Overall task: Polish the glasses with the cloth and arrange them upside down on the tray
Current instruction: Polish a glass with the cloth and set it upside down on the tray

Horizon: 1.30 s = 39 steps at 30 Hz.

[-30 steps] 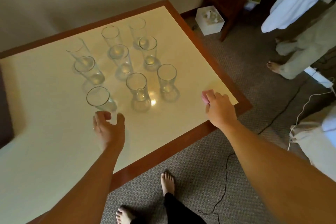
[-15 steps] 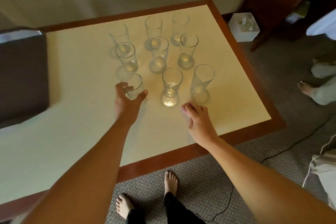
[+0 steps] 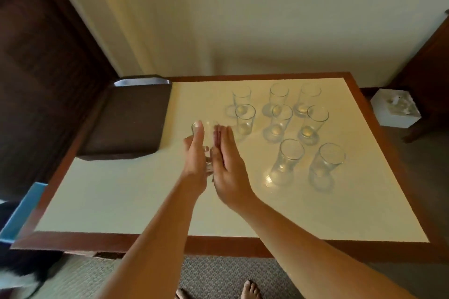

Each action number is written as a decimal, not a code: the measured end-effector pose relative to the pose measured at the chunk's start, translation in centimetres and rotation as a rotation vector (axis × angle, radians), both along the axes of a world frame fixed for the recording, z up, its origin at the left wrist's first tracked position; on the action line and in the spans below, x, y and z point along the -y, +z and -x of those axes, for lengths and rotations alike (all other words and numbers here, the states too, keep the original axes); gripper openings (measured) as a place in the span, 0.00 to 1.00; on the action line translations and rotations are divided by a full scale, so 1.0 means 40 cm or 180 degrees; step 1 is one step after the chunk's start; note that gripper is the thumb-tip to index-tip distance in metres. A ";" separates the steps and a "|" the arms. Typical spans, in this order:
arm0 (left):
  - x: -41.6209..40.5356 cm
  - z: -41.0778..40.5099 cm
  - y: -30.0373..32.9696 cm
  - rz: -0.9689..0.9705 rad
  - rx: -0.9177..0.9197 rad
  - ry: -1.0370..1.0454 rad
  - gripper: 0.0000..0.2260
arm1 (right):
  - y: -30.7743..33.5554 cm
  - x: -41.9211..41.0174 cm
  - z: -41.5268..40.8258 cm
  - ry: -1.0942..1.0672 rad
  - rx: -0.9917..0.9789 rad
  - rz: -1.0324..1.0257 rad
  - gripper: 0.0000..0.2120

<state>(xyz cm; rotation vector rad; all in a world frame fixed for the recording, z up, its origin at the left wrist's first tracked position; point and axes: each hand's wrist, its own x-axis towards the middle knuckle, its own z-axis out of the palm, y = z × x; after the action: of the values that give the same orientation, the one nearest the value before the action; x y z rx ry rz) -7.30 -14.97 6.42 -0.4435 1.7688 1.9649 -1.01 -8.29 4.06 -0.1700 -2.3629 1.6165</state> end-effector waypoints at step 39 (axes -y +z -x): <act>0.372 0.111 0.327 -0.0016 -0.1083 -0.0231 0.34 | 0.343 0.356 0.213 -0.1372 0.0165 0.2182 0.17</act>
<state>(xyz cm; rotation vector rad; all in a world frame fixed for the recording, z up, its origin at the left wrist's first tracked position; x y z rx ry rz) -11.74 -29.84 19.48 -0.0409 1.9486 2.0873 -9.53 -22.54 17.78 -0.7946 -1.5494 2.1084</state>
